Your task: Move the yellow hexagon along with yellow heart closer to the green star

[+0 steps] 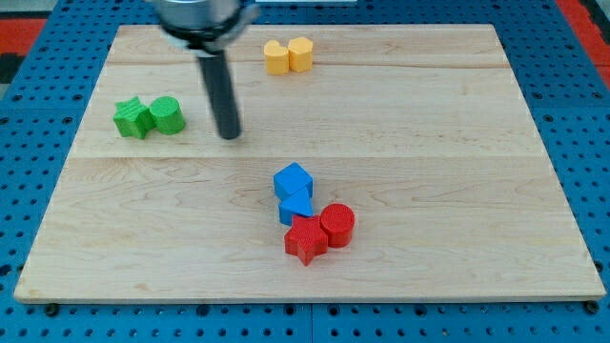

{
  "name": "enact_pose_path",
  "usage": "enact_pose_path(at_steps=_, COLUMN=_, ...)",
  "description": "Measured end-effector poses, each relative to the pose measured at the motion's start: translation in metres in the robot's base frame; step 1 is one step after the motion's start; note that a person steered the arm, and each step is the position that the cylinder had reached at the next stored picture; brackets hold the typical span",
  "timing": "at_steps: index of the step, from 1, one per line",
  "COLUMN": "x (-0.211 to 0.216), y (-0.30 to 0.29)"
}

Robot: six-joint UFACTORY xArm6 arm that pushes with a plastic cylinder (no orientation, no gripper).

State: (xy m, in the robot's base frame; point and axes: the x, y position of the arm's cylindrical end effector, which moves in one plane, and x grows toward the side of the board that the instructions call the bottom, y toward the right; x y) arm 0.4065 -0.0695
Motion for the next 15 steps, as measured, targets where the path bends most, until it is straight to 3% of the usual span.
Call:
enact_pose_path(at_steps=1, x=-0.016, y=0.101)
enact_pose_path(at_steps=2, x=-0.070, y=0.139)
enact_pose_path(at_steps=3, x=-0.138, y=0.139)
enact_pose_path(at_steps=4, x=-0.178, y=0.132)
enact_pose_path(at_steps=7, x=-0.165, y=0.020)
enact_pose_path(at_steps=8, x=-0.176, y=0.022)
enact_pose_path(at_steps=10, x=-0.185, y=0.119)
enact_pose_path(at_steps=11, x=-0.177, y=0.122)
enact_pose_path(at_steps=13, x=-0.142, y=0.102)
enact_pose_path(at_steps=15, x=-0.143, y=0.015)
